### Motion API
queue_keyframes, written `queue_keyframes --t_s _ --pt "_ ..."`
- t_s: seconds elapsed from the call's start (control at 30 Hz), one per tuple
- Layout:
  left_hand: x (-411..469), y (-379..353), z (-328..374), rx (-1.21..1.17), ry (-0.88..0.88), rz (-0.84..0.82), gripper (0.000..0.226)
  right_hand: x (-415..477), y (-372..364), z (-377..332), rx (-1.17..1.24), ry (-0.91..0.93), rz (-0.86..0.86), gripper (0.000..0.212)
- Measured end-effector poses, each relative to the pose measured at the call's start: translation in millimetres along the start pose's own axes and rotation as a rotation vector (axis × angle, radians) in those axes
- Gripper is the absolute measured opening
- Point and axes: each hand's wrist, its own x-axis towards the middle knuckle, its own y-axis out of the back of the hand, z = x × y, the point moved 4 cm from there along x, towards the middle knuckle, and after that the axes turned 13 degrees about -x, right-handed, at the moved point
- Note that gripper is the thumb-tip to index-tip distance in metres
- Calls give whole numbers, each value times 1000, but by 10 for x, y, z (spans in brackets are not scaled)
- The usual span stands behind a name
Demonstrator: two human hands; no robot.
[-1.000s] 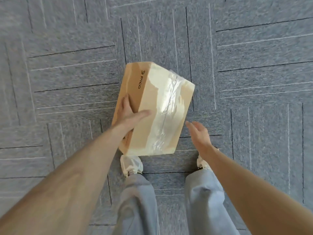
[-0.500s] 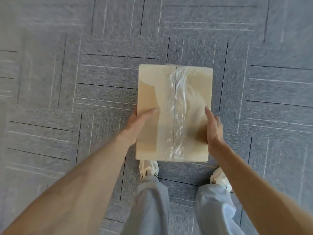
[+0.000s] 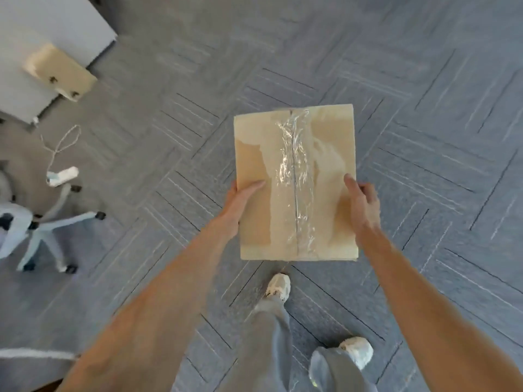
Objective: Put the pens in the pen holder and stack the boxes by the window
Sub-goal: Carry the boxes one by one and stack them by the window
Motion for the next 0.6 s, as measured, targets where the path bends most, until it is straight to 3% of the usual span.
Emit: queue_keyframes --t_s 0.13,0.23,0.33,0.6 --pt "-709 568 452 -108 -115 77 57 -614 -246 -738 -61 106 -110 42" --pt "-1072 1027 647 -203 -167 128 55 -1004 -531 -1202 -110 166 -195 37" --pt "-1285 1492 834 -331 -238 185 55 -1324 -909 -1620 -159 257 -261 46" --pt "-1476 2960 1237 -478 -353 308 42 -1991 -2397 -2166 -233 379 -392 39"
